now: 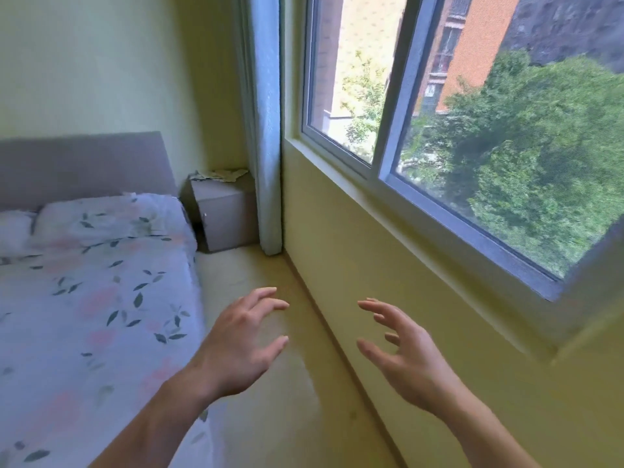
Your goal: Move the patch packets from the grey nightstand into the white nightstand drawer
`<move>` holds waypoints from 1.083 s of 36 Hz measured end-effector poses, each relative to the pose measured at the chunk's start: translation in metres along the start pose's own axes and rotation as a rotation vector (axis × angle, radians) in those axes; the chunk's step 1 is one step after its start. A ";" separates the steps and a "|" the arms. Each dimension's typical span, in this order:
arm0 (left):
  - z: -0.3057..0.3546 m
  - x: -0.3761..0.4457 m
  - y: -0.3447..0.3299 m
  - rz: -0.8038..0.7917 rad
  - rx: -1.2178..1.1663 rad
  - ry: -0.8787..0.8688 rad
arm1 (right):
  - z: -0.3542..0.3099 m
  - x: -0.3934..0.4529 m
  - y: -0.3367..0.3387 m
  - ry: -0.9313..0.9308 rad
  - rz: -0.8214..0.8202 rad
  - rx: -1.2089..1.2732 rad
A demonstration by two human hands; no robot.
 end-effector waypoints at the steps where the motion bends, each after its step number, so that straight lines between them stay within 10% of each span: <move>1: -0.004 0.001 0.003 0.011 0.016 0.039 | -0.003 0.015 0.000 0.023 -0.029 0.003; 16: -0.115 0.063 0.064 0.230 0.088 0.469 | -0.066 0.248 -0.058 0.360 -0.329 0.005; 39: -0.330 0.420 0.145 0.225 0.065 0.339 | -0.124 0.646 -0.139 0.352 -0.320 0.070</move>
Point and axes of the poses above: each hand's wrist, its own x-axis towards the middle knuckle, its own y-axis out of the back of the hand, z = x × y, the point moved 2 cm from there along x, towards the middle knuckle, and after that the axes turned 4 degrees about -y, right-handed, at the moved point
